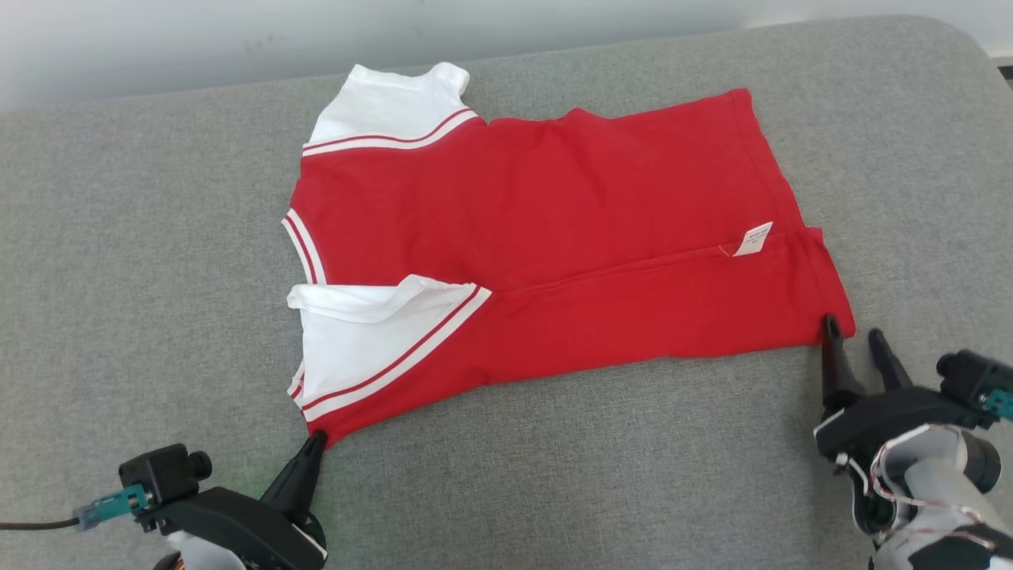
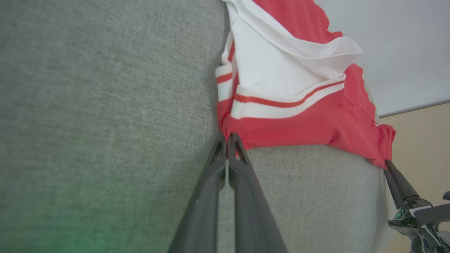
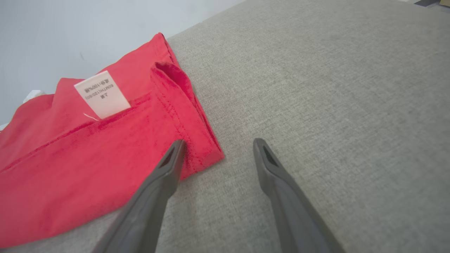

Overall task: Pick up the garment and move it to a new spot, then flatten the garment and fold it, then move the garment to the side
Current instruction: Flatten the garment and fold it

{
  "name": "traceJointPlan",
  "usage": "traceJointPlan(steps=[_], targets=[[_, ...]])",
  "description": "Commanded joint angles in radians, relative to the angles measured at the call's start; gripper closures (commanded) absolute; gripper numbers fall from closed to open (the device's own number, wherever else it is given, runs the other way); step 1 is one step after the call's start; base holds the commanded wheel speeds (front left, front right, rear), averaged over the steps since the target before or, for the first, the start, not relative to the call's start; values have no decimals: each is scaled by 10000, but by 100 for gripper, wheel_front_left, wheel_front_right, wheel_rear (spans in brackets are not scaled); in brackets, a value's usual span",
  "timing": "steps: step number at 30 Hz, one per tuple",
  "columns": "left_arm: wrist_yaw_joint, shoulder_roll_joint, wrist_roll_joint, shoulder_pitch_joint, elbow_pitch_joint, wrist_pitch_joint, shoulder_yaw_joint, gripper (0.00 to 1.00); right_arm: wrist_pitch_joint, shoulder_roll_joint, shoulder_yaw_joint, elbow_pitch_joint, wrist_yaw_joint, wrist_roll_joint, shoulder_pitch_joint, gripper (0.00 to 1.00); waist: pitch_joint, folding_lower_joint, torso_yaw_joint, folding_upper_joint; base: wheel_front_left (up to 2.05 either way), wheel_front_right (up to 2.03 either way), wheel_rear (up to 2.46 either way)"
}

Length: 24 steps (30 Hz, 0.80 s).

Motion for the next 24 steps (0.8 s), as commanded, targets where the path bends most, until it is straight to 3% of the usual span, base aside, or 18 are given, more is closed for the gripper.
traceJointPlan(steps=[1,5,6,7,8,9,15,24], targets=[[-6,122,101,31,-20,14,-23,100,-12,-87,77,118,-5,221,-209,0,30,0,17,0,0,0,0],[-40,205,192,-65,-26,64,-53,100,-12,-159,388,388,-5,730,-498,0,69,0,67,0,0,0,0],[-51,214,203,-69,-18,78,-56,100,-10,-184,487,484,-5,833,-560,16,75,0,82,0,0,0,0],[-53,227,226,-87,-5,83,-58,100,-8,-196,623,603,-5,949,-607,57,74,0,97,0,0,0,0],[-64,240,236,-108,7,94,-67,100,-5,-205,785,751,-5,1052,-659,69,68,0,112,0,0,0,0],[-65,242,230,-124,1,87,-75,100,-4,-230,962,856,-5,1145,-695,98,56,0,127,0,0,0,0],[-159,227,260,-35,-32,22,-145,100,2,-474,1781,1151,-5,1664,-674,100,-139,0,161,0,0,0,0],[-218,435,373,388,-515,68,-391,100,-10,-1193,2310,517,-5,2136,-150,100,-548,0,222,0,0,0,0]])
